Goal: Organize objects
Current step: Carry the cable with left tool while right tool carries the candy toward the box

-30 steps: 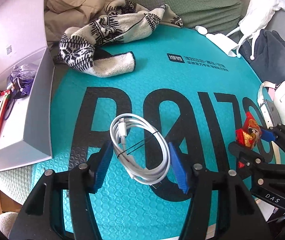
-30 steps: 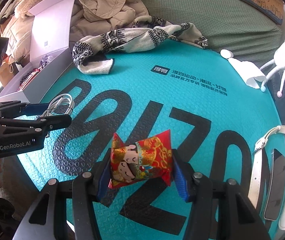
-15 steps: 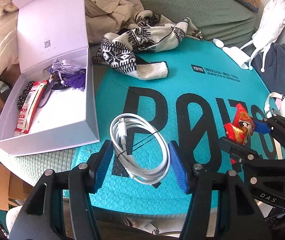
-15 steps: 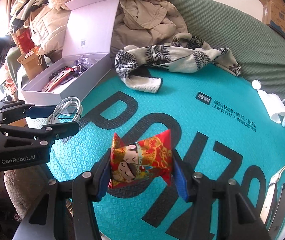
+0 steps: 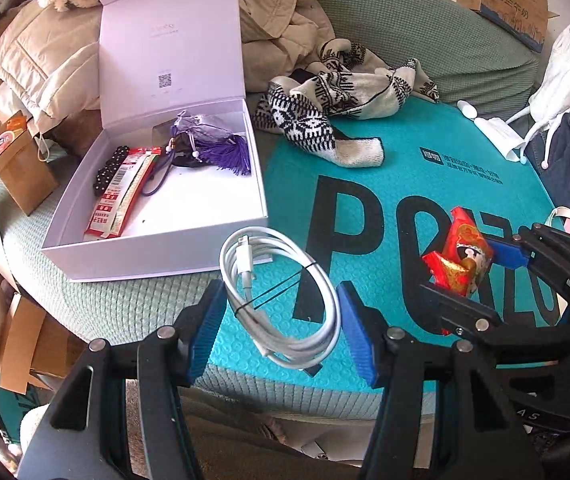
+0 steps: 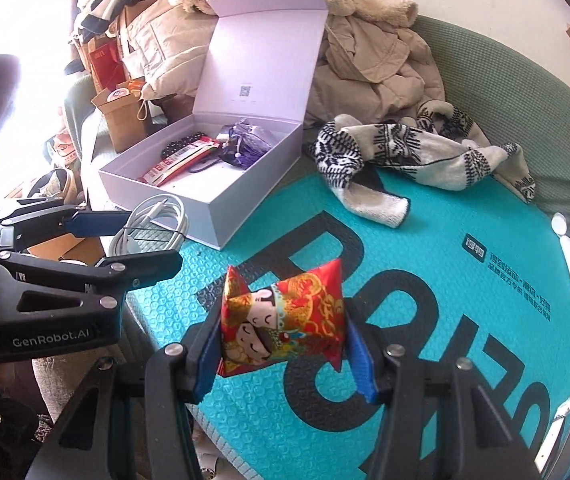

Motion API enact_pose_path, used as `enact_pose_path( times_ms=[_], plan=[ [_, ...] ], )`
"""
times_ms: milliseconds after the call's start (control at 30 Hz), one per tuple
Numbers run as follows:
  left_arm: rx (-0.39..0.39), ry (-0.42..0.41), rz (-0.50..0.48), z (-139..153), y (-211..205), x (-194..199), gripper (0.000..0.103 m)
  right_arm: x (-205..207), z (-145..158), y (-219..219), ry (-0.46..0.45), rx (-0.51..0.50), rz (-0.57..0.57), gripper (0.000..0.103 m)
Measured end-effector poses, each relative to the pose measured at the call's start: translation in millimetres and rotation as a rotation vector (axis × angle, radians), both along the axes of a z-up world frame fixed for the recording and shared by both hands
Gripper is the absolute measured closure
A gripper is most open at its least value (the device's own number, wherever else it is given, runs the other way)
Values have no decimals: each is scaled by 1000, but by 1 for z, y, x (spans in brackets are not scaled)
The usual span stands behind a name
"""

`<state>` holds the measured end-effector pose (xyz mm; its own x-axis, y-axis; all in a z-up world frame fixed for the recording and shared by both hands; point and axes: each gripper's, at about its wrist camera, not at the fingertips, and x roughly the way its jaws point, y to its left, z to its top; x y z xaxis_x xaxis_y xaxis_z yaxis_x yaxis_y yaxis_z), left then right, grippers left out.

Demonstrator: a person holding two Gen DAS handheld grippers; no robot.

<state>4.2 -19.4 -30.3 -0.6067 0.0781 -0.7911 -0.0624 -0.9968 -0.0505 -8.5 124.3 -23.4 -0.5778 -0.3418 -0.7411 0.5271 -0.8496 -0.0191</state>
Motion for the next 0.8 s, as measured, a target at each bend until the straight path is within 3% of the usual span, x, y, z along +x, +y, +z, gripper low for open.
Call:
enact_pose_path(
  times_ms=[400,800],
  plan=[
    [-7,13,97,13,-44,14,48,4,7,-46,10,-12,128,48],
    [-9,21,146,28,-90,0,48,-11,18,-89,19,-21,207,48]
  ],
)
